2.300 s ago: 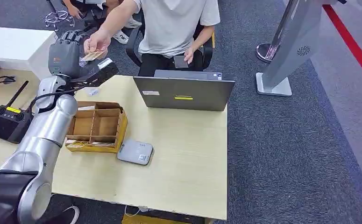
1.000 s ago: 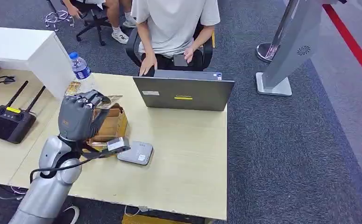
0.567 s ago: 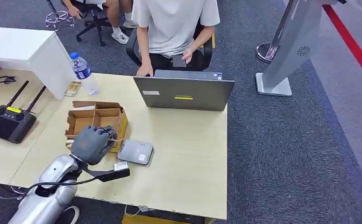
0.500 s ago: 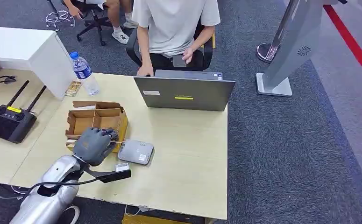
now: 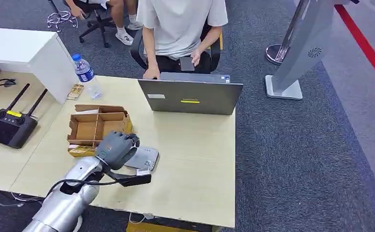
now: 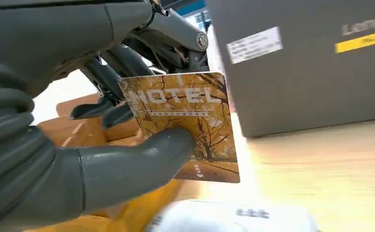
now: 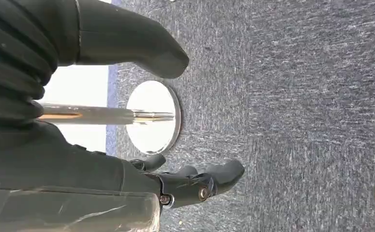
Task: Pass the card to the sensor for recognition and then transmit it.
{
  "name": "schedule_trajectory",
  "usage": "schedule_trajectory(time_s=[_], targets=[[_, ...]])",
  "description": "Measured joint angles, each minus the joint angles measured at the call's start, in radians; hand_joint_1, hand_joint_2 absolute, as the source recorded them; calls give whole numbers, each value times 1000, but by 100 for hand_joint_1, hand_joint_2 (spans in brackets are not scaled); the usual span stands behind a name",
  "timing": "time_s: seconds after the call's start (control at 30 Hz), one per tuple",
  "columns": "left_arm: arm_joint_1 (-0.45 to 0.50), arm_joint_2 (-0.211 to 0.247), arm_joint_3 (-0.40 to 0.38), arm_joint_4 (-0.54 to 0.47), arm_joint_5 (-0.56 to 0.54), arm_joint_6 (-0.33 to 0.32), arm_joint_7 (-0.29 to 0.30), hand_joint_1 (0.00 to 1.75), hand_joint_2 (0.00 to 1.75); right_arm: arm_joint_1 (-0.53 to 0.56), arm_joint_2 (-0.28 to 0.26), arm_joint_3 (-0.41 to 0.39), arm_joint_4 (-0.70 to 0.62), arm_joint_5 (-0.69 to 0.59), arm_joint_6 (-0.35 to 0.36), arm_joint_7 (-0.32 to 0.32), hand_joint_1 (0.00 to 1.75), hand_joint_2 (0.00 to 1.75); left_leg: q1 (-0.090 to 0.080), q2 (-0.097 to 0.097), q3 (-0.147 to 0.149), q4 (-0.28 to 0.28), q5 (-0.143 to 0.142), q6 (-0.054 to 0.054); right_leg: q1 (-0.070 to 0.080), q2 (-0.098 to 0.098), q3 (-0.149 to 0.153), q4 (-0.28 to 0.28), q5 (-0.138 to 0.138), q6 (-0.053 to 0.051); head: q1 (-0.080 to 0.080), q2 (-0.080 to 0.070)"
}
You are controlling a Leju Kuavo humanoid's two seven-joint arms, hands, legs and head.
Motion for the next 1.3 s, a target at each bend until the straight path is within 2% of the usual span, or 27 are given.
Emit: schedule_trajectory(time_s=[0.27, 0.47, 0.67, 0.77, 0.83, 1.0, 1.07, 1.17, 1.3], targets=[[-40, -16, -72, 41, -18, -51, 15, 175, 175, -8, 0, 0, 0, 1, 6, -1, 0, 175, 0, 0, 0, 0, 0, 0, 0, 0, 0, 0, 0, 0, 0, 0], [-74, 11, -108, 70, -33, -118, 70, 175, 175, -8, 0, 0, 0, 2, 10, 0, 0, 175, 0, 0, 0, 0, 0, 0, 0, 0, 0, 0, 0, 0, 0, 0], [-103, 24, -130, 98, -21, -121, 77, 175, 175, -8, 0, 0, 0, 6, 10, 0, 0, 175, 0, -1, 0, 0, 0, 0, 0, 0, 1, 0, 0, 0, 0, 0], [-102, 16, -133, 99, 3, -64, 76, 175, 175, -8, 0, 0, 0, 13, 9, 1, 0, 175, 0, 0, 0, 0, 0, 0, 0, 0, 1, 0, 0, 0, 0, 0], [-100, 0, -133, 97, 18, 17, 59, 175, 175, -7, 0, 0, 0, 14, 7, 2, 0, 175, 0, -1, 0, 0, 0, 0, 0, 0, 1, 0, 0, 0, 0, 0], [-73, -59, -113, 15, 29, 298, -11, 175, 175, -7, 0, 0, 0, 21, 2, 7, 0, 175, -1, -2, -1, 1, 0, 0, 0, -1, 1, 0, 0, 0, 0, 0], [-72, -79, -91, -25, 35, 387, -28, 175, 175, -8, 2, 0, 0, 27, 4, 11, 0, 175, -1, -1, -1, 1, 0, 0, 0, -1, 1, 0, 0, 0, 0, 0], [-76, -100, -51, -72, 14, 443, -17, 175, 175, -13, 5, 0, 0, 41, 7, 13, 0, 175, 0, -1, 0, 1, 0, 0, 0, -1, 1, 0, 0, 0, 0, 0], [-159, -117, 19, -41, -55, 445, 49, 175, 175, -27, 10, 6, 0, 68, 22, 11, 0, 175, 0, -2, -1, 0, 2, 1, 0, -2, 0, 1, 1, -1, 0, 0]])
